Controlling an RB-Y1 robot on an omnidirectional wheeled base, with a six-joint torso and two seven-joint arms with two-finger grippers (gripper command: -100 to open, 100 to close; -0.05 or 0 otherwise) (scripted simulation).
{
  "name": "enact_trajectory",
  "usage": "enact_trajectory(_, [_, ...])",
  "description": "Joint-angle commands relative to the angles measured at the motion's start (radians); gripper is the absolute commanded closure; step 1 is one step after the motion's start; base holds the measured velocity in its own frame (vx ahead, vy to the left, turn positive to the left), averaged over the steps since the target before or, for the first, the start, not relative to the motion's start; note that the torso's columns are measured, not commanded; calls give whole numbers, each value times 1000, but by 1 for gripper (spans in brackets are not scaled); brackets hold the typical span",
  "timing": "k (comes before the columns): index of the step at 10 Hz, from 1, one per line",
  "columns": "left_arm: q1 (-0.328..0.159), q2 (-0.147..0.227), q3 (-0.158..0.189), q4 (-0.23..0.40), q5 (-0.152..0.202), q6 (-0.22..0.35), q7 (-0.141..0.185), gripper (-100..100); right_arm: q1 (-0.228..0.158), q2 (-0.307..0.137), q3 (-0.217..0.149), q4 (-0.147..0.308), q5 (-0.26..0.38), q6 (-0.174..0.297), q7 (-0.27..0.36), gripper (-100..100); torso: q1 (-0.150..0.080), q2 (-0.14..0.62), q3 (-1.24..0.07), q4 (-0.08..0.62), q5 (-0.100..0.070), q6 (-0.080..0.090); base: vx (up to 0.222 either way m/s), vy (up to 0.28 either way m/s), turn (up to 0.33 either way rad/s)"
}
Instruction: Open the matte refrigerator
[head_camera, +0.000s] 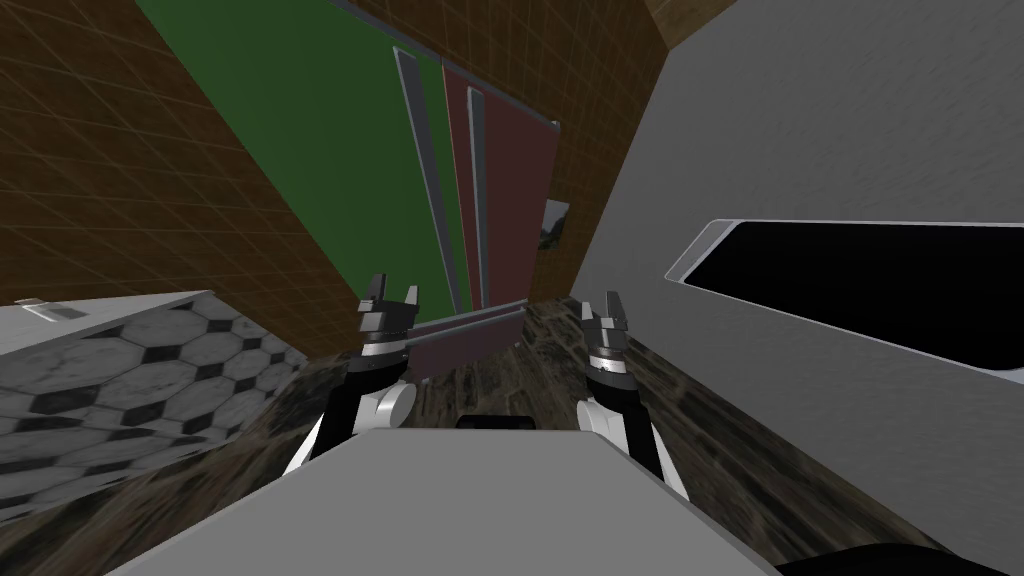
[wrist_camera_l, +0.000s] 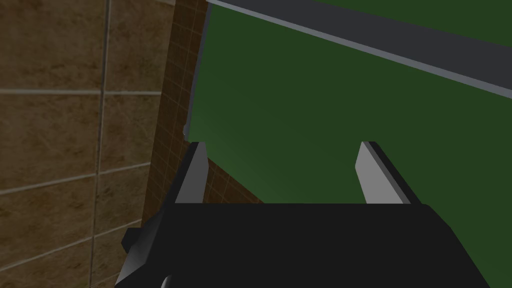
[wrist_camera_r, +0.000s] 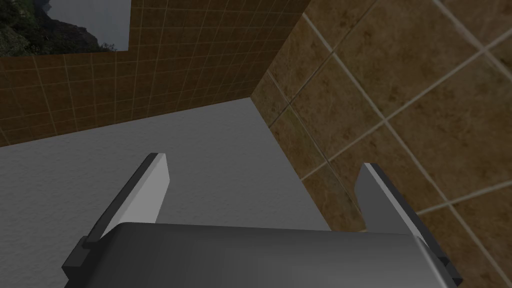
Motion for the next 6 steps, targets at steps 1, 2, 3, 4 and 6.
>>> enact_trajectory(1, [0,0,0,0,0,0,0,0,0,0,0,0,0,0,0,0,0,40,-82,41,0,0,0,0,0])
enact_trajectory(2, [0,0,0,0,0,0,0,0,0,0,0,0,0,0,0,0,0,104,-209,105,0,0,0,0,0])
enact_trajectory(3, [0,0,0,0,0,0,0,0,0,0,0,0,0,0,0,0,0,175,-351,176,0,0,0,0,0])
enact_trajectory(4, [0,0,0,0,0,0,0,0,0,0,0,0,0,0,0,0,0,248,-497,248,0,0,0,0,0])
enact_trajectory(6, [0,0,0,0,0,0,0,0,0,0,0,0,0,0,0,0,0,396,-792,396,0,0,0,0,0])
